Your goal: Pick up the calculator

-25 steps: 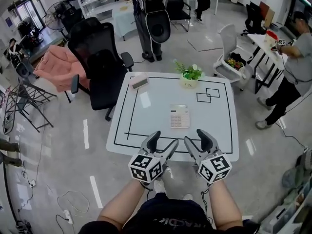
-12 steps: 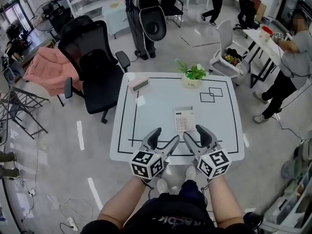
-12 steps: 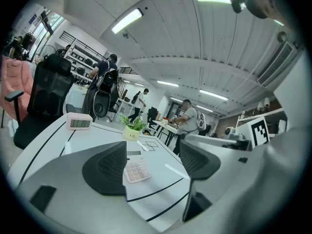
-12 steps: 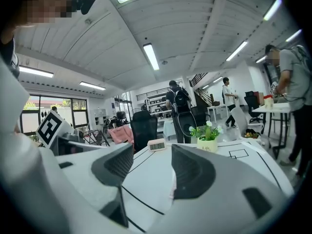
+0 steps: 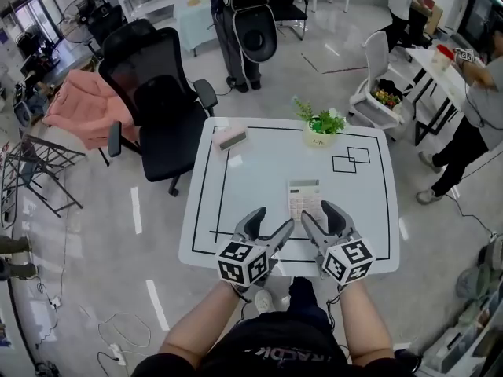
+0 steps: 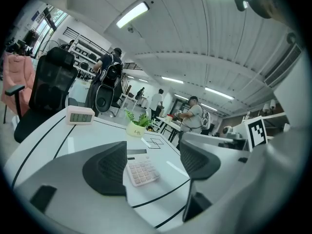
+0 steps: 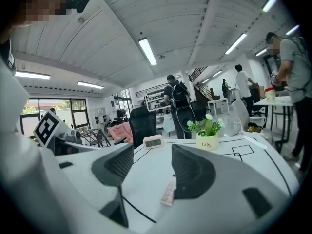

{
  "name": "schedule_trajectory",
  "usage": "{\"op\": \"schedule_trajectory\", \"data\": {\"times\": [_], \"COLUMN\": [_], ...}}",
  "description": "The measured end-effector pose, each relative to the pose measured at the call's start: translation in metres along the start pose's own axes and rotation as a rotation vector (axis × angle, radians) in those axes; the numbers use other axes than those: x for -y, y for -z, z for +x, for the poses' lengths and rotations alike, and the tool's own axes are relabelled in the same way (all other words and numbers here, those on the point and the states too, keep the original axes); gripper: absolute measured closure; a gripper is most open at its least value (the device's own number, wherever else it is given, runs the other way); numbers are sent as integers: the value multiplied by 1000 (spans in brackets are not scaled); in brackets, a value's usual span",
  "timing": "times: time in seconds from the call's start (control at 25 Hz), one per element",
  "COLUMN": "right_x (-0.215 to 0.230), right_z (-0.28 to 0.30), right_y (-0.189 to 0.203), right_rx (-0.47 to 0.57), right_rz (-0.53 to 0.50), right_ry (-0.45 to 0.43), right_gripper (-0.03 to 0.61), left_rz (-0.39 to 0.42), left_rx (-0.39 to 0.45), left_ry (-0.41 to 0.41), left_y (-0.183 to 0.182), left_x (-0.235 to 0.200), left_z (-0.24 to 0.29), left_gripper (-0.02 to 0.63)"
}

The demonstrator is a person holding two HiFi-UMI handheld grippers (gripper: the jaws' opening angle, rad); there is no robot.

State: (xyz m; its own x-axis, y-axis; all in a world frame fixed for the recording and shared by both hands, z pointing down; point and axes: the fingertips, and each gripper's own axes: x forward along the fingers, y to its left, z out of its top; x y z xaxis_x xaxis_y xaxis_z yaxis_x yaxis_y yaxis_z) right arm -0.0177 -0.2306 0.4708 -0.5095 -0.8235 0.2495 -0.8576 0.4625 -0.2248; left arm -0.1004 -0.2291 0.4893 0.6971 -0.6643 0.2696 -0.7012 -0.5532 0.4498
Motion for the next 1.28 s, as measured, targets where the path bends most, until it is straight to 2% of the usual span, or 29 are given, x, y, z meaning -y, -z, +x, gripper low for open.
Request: {"op": "schedule_trajectory", "data": {"times": [0.4, 0.8, 1.28], "right_x": [69, 133, 155], "right_z": [36, 66, 99], "right_y": [26, 73, 112], "right_rx": [-99, -225, -336], "right_rz": [92, 218, 330], "right_ry": [-32, -52, -81], "right_gripper": [351, 351, 351], "left_rz": [-57, -113, -174], "left_rx": [-84, -182, -246], "left_ry": [-79, -149, -191], "left_y": [20, 53, 78], "left_x": [-27, -58, -86], "left_z": [65, 126, 160], "left_gripper": [285, 285, 285]}}
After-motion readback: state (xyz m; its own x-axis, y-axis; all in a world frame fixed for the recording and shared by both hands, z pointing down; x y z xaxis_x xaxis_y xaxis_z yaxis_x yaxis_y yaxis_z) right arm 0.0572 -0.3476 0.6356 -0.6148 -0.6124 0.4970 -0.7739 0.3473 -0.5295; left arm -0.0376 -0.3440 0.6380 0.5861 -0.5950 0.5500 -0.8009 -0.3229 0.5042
